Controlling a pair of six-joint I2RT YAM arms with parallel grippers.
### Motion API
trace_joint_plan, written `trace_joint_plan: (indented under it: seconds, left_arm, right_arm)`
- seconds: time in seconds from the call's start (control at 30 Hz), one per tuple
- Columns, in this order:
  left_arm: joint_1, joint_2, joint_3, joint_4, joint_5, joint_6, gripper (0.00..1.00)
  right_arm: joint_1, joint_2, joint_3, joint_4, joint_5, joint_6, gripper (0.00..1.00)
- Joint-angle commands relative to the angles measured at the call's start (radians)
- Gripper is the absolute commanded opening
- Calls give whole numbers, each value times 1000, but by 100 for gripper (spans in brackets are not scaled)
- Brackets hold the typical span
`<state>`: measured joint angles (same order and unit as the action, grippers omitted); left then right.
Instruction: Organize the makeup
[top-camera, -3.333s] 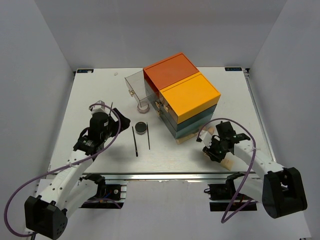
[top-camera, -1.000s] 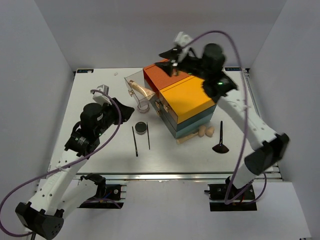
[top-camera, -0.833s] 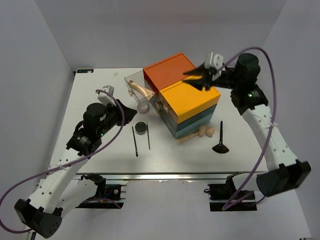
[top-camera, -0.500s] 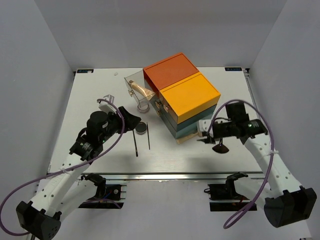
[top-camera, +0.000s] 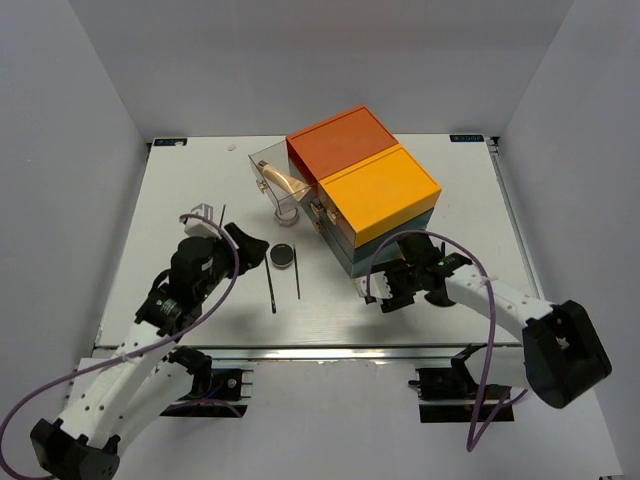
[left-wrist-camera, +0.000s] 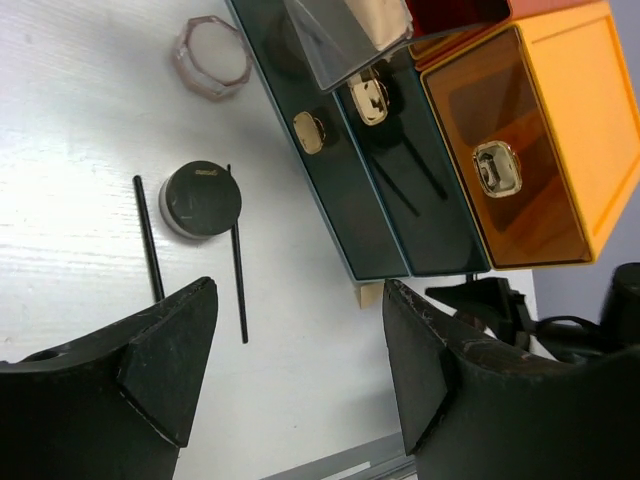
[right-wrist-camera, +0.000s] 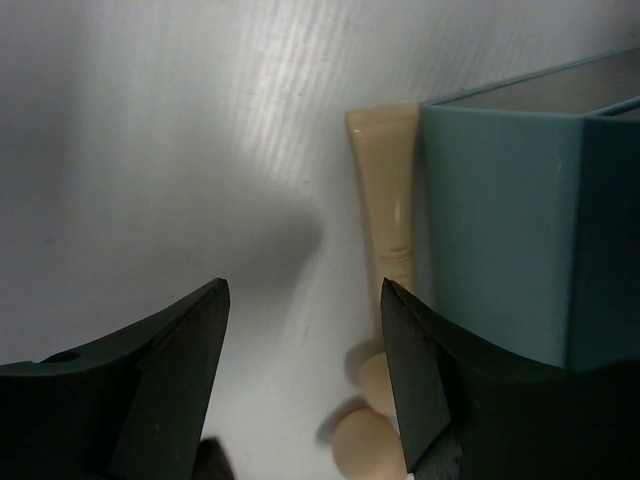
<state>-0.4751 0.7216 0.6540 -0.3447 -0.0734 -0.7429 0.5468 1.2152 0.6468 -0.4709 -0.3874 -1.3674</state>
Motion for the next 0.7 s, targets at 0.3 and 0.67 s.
trace_joint_plan:
  seconds: [0.3, 0.67]
  left_arm:
    - [-3, -203, -50, -171, -131, -98, 77]
    - [-3, -171, -33, -162, -124, -70, 78]
  right_arm:
    - [22, 187, 7, 299, 154, -48, 60]
    - [22, 306, 42, 312, 174, -81, 54]
